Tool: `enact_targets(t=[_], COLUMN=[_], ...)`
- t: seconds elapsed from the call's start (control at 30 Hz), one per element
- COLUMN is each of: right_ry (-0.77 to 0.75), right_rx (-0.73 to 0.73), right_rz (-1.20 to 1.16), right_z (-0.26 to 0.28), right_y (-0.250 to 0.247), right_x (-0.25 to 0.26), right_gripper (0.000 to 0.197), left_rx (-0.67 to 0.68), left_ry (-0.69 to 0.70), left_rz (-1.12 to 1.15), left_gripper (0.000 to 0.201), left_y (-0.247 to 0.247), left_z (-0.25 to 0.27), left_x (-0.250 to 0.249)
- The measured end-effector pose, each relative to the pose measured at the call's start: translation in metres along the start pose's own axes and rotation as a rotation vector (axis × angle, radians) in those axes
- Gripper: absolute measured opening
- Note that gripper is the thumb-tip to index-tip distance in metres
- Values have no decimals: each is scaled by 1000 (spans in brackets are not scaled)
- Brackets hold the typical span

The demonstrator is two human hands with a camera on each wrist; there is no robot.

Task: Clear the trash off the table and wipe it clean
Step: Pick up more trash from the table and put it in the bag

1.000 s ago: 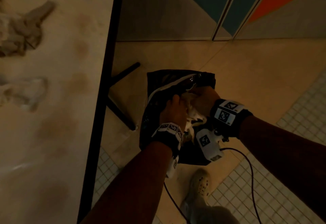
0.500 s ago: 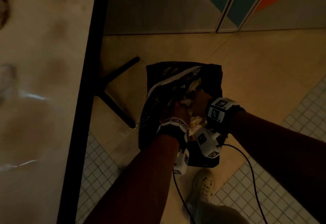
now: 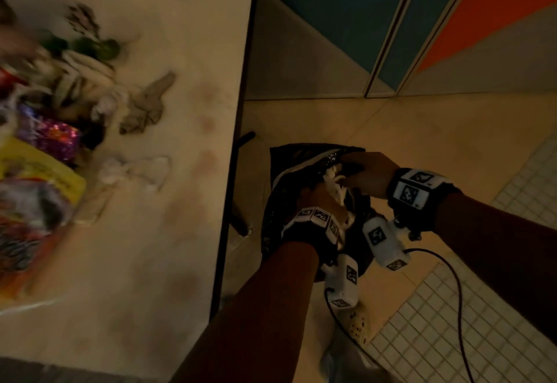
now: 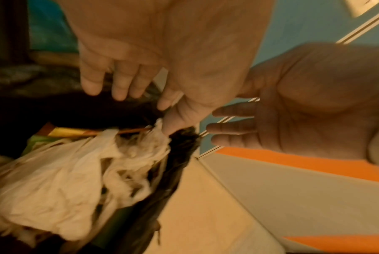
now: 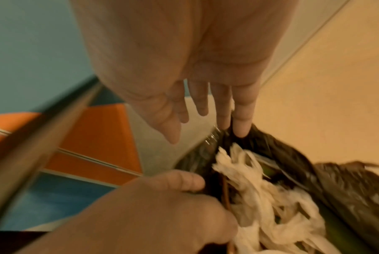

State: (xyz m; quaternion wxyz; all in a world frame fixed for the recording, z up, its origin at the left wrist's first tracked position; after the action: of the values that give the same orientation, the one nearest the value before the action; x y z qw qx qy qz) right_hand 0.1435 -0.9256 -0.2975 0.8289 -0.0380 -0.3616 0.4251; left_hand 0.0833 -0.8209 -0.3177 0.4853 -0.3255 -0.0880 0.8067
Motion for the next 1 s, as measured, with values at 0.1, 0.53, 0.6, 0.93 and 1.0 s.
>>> enact_targets(t=[0.1,0.53,0.6,0.93,1.0], right_ry=[-13,-244,-285,-331,-320], right_rx=[-17,-75,-71,-42,-39], right_rz=[45,127,130,211,253], right_z=[37,161,168,157,151], right_y=[-15,-13,5,113,132], right_x=[15,141,170,276,289], right_gripper=[47,28,28,40,45], left_rx=[12,8,2,-337,-412], left_ry=[18,362,347,109,74], left_rz=[-63,-161,-203,-216,-222], left_gripper=[48,36,38,28,17], left_y=[-6,-97,-116,-246,-268], left_z=[30,240,266,315,319], left_x=[-15,-48,-21,152,184])
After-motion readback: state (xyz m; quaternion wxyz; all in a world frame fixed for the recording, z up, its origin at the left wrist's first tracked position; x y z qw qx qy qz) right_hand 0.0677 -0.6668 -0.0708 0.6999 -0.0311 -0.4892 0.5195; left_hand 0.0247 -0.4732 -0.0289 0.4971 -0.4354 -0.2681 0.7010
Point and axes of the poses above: each hand's wrist, its own z-axis away from the middle knuckle, its own y-axis out of the palm, x = y × z, the point moved 8 cm from there along -z, towards the middle knuckle, and after that the axes turned 10 degrees about x, right-handed, at the moved point
